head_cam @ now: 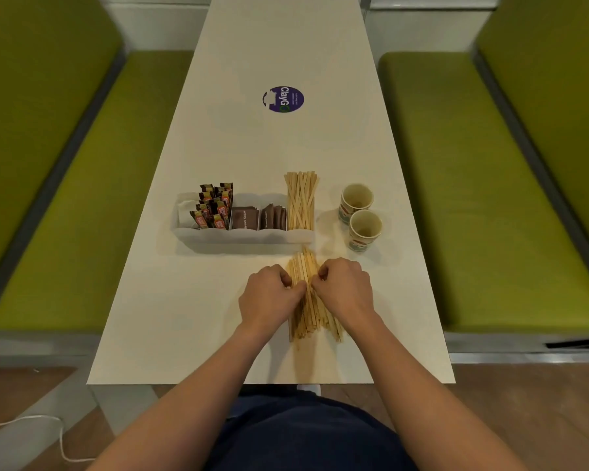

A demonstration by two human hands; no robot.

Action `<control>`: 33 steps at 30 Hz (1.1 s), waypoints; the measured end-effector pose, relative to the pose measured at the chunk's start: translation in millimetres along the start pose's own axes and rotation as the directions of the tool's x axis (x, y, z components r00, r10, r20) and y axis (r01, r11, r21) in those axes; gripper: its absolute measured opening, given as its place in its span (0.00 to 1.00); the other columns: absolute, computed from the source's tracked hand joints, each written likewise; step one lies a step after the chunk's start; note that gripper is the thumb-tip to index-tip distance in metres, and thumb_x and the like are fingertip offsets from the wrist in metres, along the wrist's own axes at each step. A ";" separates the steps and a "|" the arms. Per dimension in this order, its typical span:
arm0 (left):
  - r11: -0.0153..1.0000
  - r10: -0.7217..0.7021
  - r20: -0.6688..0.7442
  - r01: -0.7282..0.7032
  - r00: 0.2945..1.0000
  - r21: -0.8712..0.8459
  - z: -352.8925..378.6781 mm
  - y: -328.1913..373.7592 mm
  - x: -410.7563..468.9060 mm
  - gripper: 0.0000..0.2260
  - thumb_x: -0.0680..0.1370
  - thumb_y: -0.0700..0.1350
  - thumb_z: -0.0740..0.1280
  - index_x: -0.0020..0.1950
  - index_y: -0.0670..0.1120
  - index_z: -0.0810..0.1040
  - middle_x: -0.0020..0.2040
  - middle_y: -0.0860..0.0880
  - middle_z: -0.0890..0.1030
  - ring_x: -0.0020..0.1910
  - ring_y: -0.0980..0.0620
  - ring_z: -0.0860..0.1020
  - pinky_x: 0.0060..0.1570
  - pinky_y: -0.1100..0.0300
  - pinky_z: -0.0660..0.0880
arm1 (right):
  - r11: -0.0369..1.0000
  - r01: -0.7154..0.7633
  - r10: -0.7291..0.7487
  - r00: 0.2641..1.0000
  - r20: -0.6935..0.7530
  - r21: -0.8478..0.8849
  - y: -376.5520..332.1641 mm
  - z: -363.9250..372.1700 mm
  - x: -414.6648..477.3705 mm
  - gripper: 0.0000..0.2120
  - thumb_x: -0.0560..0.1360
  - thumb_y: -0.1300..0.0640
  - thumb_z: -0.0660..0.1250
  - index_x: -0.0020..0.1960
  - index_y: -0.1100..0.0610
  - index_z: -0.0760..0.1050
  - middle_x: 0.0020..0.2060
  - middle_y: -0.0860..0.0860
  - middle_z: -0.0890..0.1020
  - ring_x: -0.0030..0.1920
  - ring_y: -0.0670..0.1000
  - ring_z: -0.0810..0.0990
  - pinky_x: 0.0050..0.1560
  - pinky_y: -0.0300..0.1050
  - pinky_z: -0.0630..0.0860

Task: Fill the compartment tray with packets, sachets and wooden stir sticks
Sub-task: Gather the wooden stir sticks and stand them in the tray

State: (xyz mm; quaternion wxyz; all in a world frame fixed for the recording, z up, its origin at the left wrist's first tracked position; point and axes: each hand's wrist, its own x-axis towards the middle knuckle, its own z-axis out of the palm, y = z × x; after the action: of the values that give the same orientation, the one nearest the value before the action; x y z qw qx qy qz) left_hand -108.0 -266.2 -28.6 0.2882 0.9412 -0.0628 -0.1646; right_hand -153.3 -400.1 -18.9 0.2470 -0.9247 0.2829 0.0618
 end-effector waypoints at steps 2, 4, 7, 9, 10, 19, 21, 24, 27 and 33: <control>0.999 -0.023 0.017 0.023 1.000 -0.034 -0.7 1.5 0.8 0.08 0.71 0.56 0.71 0.41 0.53 0.80 0.39 0.57 0.81 0.42 0.53 0.80 0.40 0.55 0.78 | 0.999 -0.039 0.040 0.999 -0.001 0.035 -1.0 1.8 0.6 0.08 0.75 0.51 0.69 0.46 0.54 0.84 0.44 0.53 0.84 0.45 0.59 0.82 0.46 0.51 0.80; 0.996 -0.050 0.030 0.052 0.998 -0.079 -2.5 2.0 2.1 0.06 0.72 0.54 0.71 0.41 0.53 0.82 0.40 0.57 0.83 0.43 0.52 0.81 0.40 0.56 0.77 | 0.993 -0.085 0.085 0.996 0.002 0.085 -1.0 3.2 1.6 0.07 0.73 0.51 0.70 0.45 0.53 0.84 0.42 0.52 0.83 0.45 0.58 0.81 0.44 0.49 0.79; 0.982 -0.097 0.048 0.104 0.994 -0.155 -5.4 0.2 5.2 0.05 0.72 0.51 0.71 0.40 0.52 0.84 0.40 0.56 0.84 0.44 0.51 0.82 0.45 0.53 0.80 | 0.981 -0.122 0.123 0.992 0.004 0.151 2.1 4.1 3.3 0.06 0.72 0.50 0.70 0.41 0.51 0.84 0.39 0.50 0.83 0.43 0.55 0.82 0.41 0.46 0.77; 0.970 -0.120 0.066 0.131 0.991 -0.206 -6.8 -1.8 6.9 0.05 0.71 0.49 0.71 0.36 0.51 0.84 0.37 0.55 0.84 0.42 0.52 0.82 0.47 0.50 0.82 | 0.972 -0.137 0.138 0.990 0.011 0.191 4.3 3.6 3.7 0.06 0.72 0.50 0.71 0.41 0.50 0.84 0.39 0.48 0.84 0.43 0.53 0.82 0.41 0.45 0.75; 0.963 -0.127 0.077 0.141 0.989 -0.228 -7.1 -2.6 7.8 0.05 0.71 0.48 0.72 0.35 0.50 0.84 0.36 0.55 0.84 0.41 0.52 0.82 0.47 0.49 0.82 | 0.967 -0.144 0.144 0.989 0.014 0.212 5.3 3.2 3.9 0.06 0.71 0.50 0.71 0.41 0.50 0.84 0.39 0.48 0.84 0.43 0.53 0.82 0.41 0.45 0.75; 0.927 -0.109 0.191 0.169 0.976 -0.336 -16.4 -7.2 15.1 0.04 0.73 0.42 0.73 0.38 0.47 0.86 0.38 0.50 0.85 0.42 0.51 0.83 0.41 0.56 0.81 | 0.952 -0.115 0.112 0.993 0.028 0.284 8.7 -8.0 3.2 0.05 0.75 0.52 0.70 0.46 0.50 0.84 0.41 0.45 0.84 0.45 0.50 0.82 0.47 0.47 0.79; 0.921 -0.088 0.231 0.168 0.969 -0.352 -23.3 -5.1 12.7 0.04 0.75 0.42 0.72 0.41 0.46 0.85 0.39 0.49 0.84 0.39 0.51 0.81 0.33 0.59 0.77 | 0.929 -0.095 0.093 0.995 0.023 0.358 11.5 -12.7 1.9 0.04 0.76 0.52 0.70 0.46 0.49 0.83 0.40 0.44 0.84 0.44 0.47 0.82 0.48 0.48 0.80; 0.892 0.007 0.252 0.108 0.968 -0.439 -41.6 2.2 11.1 0.03 0.78 0.43 0.72 0.45 0.46 0.85 0.42 0.47 0.84 0.38 0.51 0.81 0.33 0.62 0.77 | 0.872 -0.066 0.076 0.997 -0.002 0.484 16.3 -19.4 -2.2 0.04 0.75 0.52 0.70 0.42 0.47 0.82 0.37 0.42 0.84 0.41 0.45 0.83 0.47 0.49 0.82; 0.812 0.136 0.154 -0.021 0.979 -0.583 -68.3 22.1 19.5 0.02 0.79 0.43 0.72 0.48 0.46 0.85 0.42 0.47 0.85 0.41 0.51 0.83 0.37 0.61 0.80 | 0.797 -0.035 0.069 0.997 -0.033 0.603 19.4 -27.0 -5.7 0.05 0.76 0.52 0.70 0.42 0.46 0.83 0.37 0.40 0.84 0.40 0.46 0.84 0.48 0.53 0.84; 0.742 0.197 -0.110 -0.222 0.974 -0.633 -104.6 70.1 67.9 0.04 0.79 0.44 0.73 0.49 0.45 0.86 0.41 0.47 0.86 0.40 0.52 0.85 0.41 0.57 0.83 | 0.657 0.056 0.078 0.987 -0.142 0.752 11.6 -45.3 -6.6 0.03 0.78 0.54 0.71 0.47 0.49 0.83 0.39 0.46 0.85 0.41 0.48 0.84 0.45 0.50 0.85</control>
State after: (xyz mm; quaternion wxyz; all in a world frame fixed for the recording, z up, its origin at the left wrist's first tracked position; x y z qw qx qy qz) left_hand -9.7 -284.0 73.9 0.6097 0.7759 -0.1028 -0.1256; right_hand -166.3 -427.4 17.3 0.5836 -0.7393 0.3077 -0.1346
